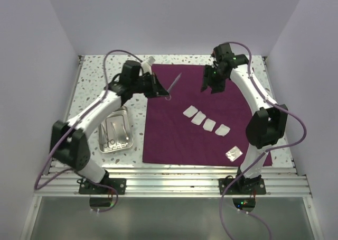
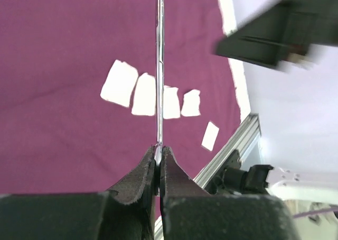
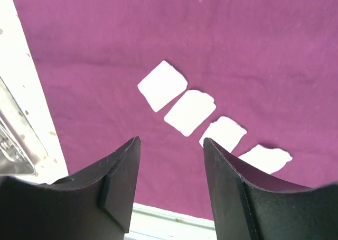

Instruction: Prepare the surgical pack

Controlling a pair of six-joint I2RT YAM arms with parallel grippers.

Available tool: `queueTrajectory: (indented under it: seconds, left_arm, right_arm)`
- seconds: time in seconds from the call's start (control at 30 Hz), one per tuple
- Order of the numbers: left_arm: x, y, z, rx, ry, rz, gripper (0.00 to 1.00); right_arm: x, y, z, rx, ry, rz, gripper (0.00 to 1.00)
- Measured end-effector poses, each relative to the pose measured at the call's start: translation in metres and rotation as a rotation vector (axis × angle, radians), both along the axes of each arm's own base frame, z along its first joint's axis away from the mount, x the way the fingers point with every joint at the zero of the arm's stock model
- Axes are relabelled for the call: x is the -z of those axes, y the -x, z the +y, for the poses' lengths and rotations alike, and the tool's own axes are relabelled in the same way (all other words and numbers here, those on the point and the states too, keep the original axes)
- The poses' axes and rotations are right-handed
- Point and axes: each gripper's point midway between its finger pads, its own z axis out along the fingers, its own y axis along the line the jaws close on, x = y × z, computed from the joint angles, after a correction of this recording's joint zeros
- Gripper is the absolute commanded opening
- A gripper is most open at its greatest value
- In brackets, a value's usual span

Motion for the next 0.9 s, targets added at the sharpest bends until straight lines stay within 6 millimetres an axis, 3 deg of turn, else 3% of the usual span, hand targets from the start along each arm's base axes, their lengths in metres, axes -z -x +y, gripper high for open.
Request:
queueTrajectory:
  seconds: [0.1, 0.23, 0.33, 0.43, 0.67, 0.73, 0.9]
  left_arm:
    - [-0.049, 0.035, 0.041, -0.093, 0.005, -0.125, 0.00]
    - [-0.056, 0.085, 0.111, -0.292, -0.069, -0.161, 0.00]
    - [-0.044, 0.099, 0.152, -0.441, -0.184, -0.128, 0.00]
    - [-0.024, 0.107, 0.177, -0.525, -0.301, -0.068, 0.00]
    - [0.060, 0.136, 0.216, -0.592, -0.579, 0.178, 0.00]
    - [0.071, 0.146, 0.227, -0.608, -0.630, 0.217, 0.00]
    - [0.082, 0.145, 0.240, -0.636, -0.686, 0.232, 0.00]
  right_arm:
    - [0.003, 0.006, 0.000, -0.005, -0.004, 0.020, 0.55]
    - [0.013, 0.014, 0.002, -0.013, -0.014, 0.058, 0.56]
    - [0.018, 0.019, 0.004, -0.020, -0.027, 0.081, 0.56]
    - [0.027, 0.026, 0.006, -0.028, -0.037, 0.114, 0.56]
    - [0.045, 0.042, 0.003, -0.030, -0.029, 0.177, 0.56]
    - [0.044, 0.044, 0.002, -0.030, -0.029, 0.175, 0.56]
    - [0.039, 0.055, 0.000, -0.031, -0.032, 0.167, 0.56]
